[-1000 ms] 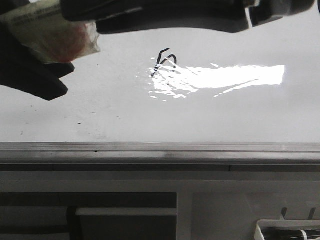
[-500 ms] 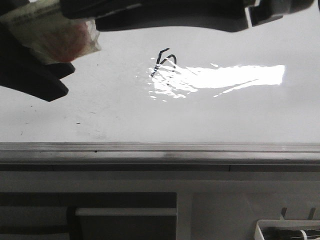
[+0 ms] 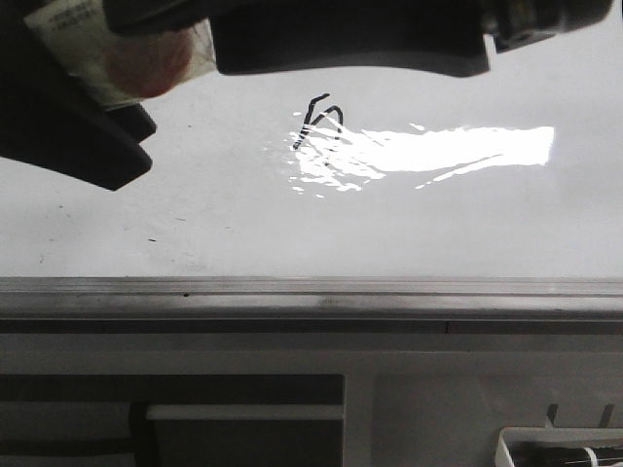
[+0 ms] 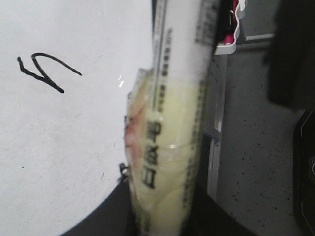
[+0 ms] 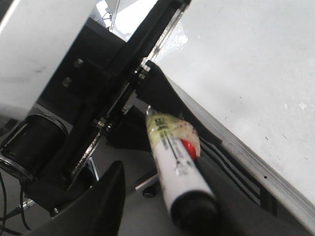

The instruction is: Write number 5 on whiteboard

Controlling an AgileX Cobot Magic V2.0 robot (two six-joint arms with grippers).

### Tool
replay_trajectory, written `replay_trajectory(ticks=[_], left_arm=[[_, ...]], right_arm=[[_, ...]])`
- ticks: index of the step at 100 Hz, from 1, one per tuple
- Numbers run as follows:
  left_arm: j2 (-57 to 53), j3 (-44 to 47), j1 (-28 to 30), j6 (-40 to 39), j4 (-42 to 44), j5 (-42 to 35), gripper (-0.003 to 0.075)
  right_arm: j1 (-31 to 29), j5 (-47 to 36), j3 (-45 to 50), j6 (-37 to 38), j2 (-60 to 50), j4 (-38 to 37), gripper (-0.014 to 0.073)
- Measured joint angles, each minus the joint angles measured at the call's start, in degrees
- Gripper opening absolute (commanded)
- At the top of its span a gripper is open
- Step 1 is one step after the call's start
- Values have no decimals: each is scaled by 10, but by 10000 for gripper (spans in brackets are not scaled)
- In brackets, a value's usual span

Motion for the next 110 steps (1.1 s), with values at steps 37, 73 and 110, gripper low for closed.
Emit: replay_trajectory(ticks=[37, 73, 110], left_arm=[[0, 0, 25, -81, -7, -14, -20], [0, 32, 89, -215, -135, -133, -20], [74, 124, 89, -221, -356, -389, -20]], right_arm=[[0, -73, 0, 3, -81, -19, 197], [0, -182, 6, -6, -206, -22, -69], [0, -246, 6, -10, -257, -17, -69]])
